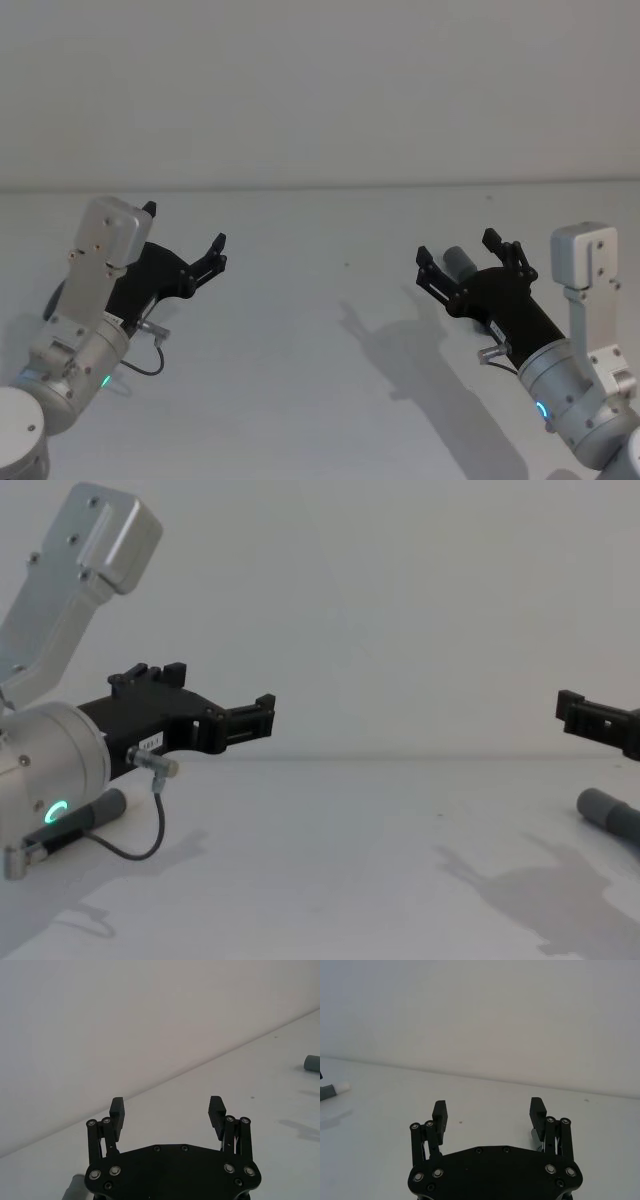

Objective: Use both hands to pick up one end of the pipe from the table, align the ends, and insert them.

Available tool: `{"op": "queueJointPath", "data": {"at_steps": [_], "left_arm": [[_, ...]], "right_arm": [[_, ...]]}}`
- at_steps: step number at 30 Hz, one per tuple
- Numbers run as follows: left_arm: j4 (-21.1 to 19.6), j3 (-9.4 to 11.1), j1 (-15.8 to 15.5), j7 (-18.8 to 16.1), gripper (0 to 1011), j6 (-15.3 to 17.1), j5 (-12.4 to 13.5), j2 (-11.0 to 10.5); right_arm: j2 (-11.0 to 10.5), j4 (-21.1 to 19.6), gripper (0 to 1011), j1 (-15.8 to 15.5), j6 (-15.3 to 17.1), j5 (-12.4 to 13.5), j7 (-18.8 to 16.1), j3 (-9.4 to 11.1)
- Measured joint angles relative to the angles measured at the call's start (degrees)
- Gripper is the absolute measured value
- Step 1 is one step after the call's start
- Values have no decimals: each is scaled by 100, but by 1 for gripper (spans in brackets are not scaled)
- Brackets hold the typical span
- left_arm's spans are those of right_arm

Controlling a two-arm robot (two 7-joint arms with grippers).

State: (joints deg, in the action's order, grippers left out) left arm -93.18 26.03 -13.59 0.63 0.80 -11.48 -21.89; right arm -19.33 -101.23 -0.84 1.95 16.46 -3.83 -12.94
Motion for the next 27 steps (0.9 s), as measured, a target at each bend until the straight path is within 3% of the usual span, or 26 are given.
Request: {"op": "queueJointPath", "data": {"at_steps": [27], "left_arm": [[0,0,0,0,1001,0,0,0]], "right_arm": [[0,0,1002,0,0,0,0,0]]}}
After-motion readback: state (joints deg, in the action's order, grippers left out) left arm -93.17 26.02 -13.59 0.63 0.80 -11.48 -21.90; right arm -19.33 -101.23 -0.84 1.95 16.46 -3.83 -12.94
